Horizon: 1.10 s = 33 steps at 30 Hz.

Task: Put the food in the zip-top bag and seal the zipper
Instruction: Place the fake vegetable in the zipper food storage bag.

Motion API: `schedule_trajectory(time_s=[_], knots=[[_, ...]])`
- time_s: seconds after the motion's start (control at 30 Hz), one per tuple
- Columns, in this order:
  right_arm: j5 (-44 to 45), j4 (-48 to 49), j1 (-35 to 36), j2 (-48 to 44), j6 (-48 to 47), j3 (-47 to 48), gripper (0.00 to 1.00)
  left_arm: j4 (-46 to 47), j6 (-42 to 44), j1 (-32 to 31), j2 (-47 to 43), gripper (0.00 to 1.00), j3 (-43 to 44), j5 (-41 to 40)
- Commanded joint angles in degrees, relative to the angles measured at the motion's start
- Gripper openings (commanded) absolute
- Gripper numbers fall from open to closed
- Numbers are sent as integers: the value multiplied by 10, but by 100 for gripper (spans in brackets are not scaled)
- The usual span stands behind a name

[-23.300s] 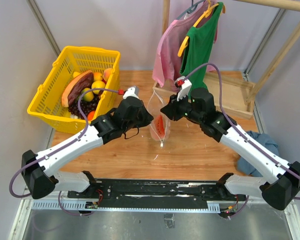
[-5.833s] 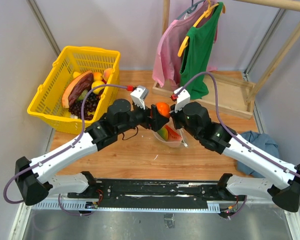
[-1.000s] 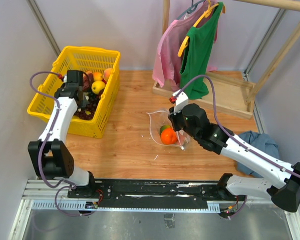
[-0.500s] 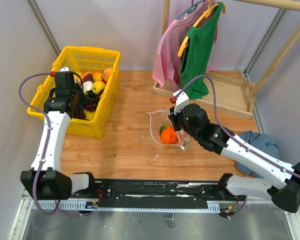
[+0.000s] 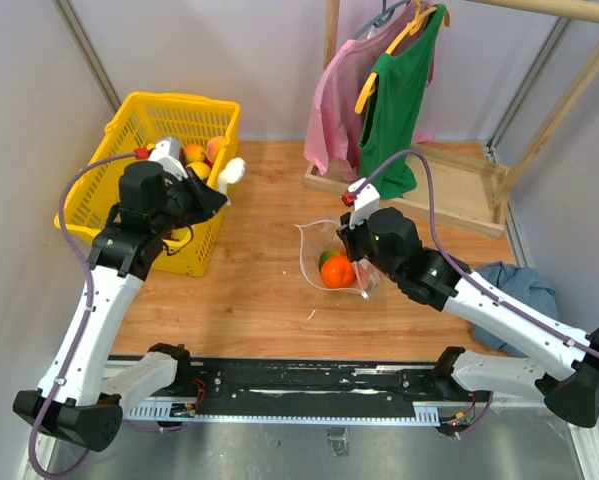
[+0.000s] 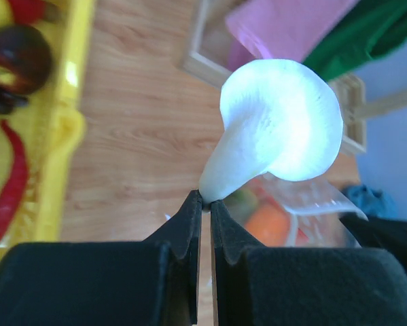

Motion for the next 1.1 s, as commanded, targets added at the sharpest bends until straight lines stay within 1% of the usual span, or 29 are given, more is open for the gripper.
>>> schedule_trajectory(time_s=[0.0,0.1,0.27,0.37,0.43,0.57,0.67,0.73,0.87,1.0,1.07], knots=[[14,26,-7,-14,11,-9,1,45,-66,-70,-16,0,-30,41],[21,36,-7,-17,16,-14,1,74,-102,-131,-16,0,-54,48],[31,57,-8,-18,25,-19,1,99,-139,-242,10,0,-64,20],[41,67,-8,-18,32,-22,1,99,-155,-284,26,0,-64,2],[51,74,-7,-19,35,-23,1,98,-169,-296,32,0,-67,2],[68,90,-7,-25,39,-32,1,137,-219,-327,35,0,-94,24],[69,96,-7,-25,44,-35,1,136,-243,-351,47,0,-105,7],[67,96,-7,-26,46,-37,1,129,-258,-354,57,0,-113,6],[63,97,-7,-30,47,-38,1,145,-281,-358,68,0,-134,9],[54,100,-8,-34,48,-41,1,134,-274,-358,90,1,-127,0],[44,103,-8,-35,49,-43,1,133,-268,-358,102,3,-122,-5]])
